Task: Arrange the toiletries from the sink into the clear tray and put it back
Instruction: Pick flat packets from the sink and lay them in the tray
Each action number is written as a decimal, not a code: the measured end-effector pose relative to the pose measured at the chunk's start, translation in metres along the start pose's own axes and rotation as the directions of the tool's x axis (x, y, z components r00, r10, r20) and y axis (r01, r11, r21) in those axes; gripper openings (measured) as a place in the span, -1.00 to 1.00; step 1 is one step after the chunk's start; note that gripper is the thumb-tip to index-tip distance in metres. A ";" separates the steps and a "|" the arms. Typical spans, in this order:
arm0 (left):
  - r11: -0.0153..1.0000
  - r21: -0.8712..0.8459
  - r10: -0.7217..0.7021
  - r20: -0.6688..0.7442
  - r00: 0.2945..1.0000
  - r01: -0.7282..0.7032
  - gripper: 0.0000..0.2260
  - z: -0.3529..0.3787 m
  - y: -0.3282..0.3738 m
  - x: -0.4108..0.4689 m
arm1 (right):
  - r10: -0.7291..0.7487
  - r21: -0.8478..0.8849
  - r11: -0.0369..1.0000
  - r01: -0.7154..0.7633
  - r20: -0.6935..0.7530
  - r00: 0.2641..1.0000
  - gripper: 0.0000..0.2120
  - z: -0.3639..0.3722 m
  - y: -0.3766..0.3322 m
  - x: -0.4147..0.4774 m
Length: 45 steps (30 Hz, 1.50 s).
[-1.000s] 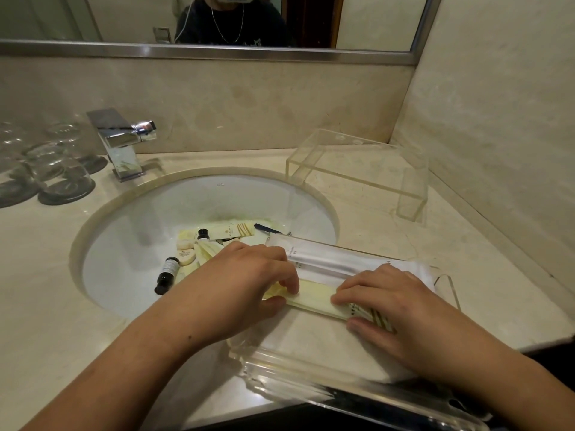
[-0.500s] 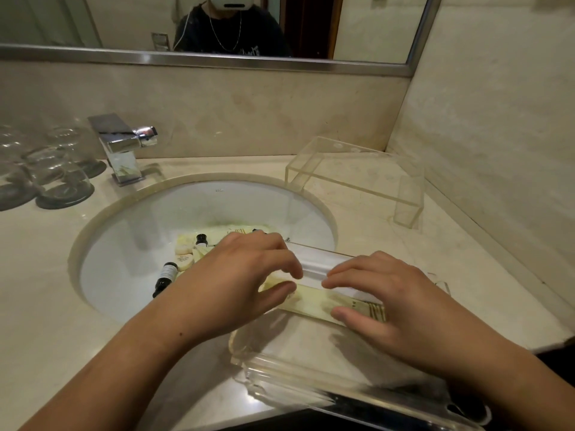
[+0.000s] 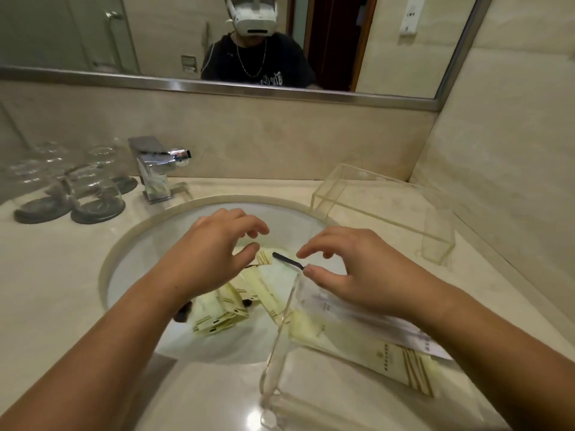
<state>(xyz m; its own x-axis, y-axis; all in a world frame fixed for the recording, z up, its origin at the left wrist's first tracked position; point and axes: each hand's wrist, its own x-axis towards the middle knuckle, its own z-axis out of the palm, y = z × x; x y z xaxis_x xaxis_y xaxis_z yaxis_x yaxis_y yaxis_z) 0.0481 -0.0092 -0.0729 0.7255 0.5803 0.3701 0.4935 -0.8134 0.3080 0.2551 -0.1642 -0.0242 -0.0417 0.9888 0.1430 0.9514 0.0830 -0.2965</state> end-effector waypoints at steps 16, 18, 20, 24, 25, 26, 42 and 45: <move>0.969 0.118 -0.247 0.394 0.885 0.217 -0.73 0.060 -0.087 0.032 | 0.186 -0.309 0.951 -0.006 0.558 0.809 -0.61 0.089 0.005 0.145; 0.964 0.108 -0.265 0.437 0.860 0.242 -0.73 0.063 -0.095 0.036 | 0.248 -0.389 0.921 0.019 0.623 0.742 -0.60 0.101 0.005 0.153; 0.956 0.106 -0.289 0.464 0.837 0.272 -0.73 0.065 -0.104 0.040 | 0.309 -0.460 0.886 0.060 0.682 0.663 -0.59 0.113 0.005 0.160; 0.942 0.097 -0.326 0.493 0.806 0.322 -0.72 0.067 -0.119 0.047 | 0.418 -0.516 0.853 0.077 0.765 0.491 -0.56 0.132 0.004 0.172; 0.940 0.095 -0.330 0.498 0.802 0.328 -0.72 0.067 -0.122 0.048 | 0.431 -0.521 0.849 0.083 0.776 0.461 -0.56 0.135 0.004 0.175; 0.939 0.092 -0.331 0.503 0.798 0.331 -0.73 0.067 -0.124 0.049 | 0.442 -0.527 0.845 0.090 0.782 0.440 -0.55 0.138 0.004 0.179; 0.925 0.203 -0.372 0.655 0.657 0.321 -0.77 0.089 -0.110 0.065 | 0.486 -0.585 0.793 0.170 0.776 0.401 -0.53 0.166 -0.001 0.198; 0.917 0.251 -0.394 0.679 0.619 0.309 -0.75 0.092 -0.106 0.066 | 0.491 -0.576 0.808 0.126 0.776 0.395 -0.53 0.166 -0.002 0.196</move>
<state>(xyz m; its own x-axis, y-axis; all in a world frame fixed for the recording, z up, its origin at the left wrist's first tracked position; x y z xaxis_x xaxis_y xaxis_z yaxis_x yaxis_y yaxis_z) 0.0883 0.1115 -0.1619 0.5803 0.6524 -0.4875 0.7973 -0.5770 0.1770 0.1947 0.0497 -0.1529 0.2139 0.5278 -0.8220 0.9390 0.1209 0.3219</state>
